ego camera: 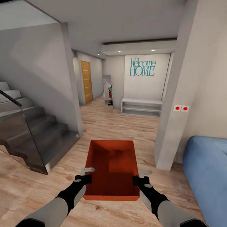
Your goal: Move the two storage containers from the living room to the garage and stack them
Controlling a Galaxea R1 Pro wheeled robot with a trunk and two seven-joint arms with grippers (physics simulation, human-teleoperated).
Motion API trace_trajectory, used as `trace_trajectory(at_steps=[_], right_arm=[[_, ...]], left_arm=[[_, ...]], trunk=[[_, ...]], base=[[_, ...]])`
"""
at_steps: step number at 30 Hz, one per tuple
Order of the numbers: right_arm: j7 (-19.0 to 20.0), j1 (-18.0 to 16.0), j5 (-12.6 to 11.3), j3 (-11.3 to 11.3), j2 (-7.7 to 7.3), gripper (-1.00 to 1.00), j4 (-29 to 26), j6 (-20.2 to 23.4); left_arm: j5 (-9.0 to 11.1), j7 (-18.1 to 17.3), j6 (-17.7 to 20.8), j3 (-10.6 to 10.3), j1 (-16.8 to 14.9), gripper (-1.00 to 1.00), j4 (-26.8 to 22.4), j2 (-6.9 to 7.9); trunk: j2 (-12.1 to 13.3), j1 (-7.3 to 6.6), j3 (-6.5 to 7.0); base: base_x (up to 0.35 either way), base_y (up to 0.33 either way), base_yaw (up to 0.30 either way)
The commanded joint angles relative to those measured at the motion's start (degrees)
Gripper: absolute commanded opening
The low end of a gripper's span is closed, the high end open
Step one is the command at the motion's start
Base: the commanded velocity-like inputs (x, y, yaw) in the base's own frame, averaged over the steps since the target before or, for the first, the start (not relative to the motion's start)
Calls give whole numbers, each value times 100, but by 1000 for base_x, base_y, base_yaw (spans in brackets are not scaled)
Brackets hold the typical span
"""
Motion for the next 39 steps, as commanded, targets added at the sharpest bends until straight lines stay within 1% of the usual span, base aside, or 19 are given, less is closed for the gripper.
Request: trace_trajectory(at_steps=[1, 7, 28, 29, 39], right_arm=[[0, 0, -94, 81, -13, -100, 25, -38], [-6, 4, -108, 80, -31, -100, -1, -39], [-9, 6, -111, 90, -33, -100, -74, -46], [-9, 6, -111, 90, -33, -100, 21, -47], [12, 5, -115, 90, -50, -100, 29, -44]], left_arm=[[23, 36, 21, -16, -2, -100, -47, -1], [43, 36, 6, -23, -2, -100, -69, -1], [-15, 32, 4, 24, -2, -100, -128, -2], [-152, 32, 4, 274, -2, -100, -128, -2], [-152, 29, 4, 278, -2, -100, -128, -2]], trunk=[[-5, 2, -3], [-5, 2, -3], [-5, 2, -3], [-5, 2, -3], [-5, 2, -3]], base=[[20, 0, 0], [179, 0, 0], [315, 0, 0], [321, 0, 0], [321, 0, 0]])
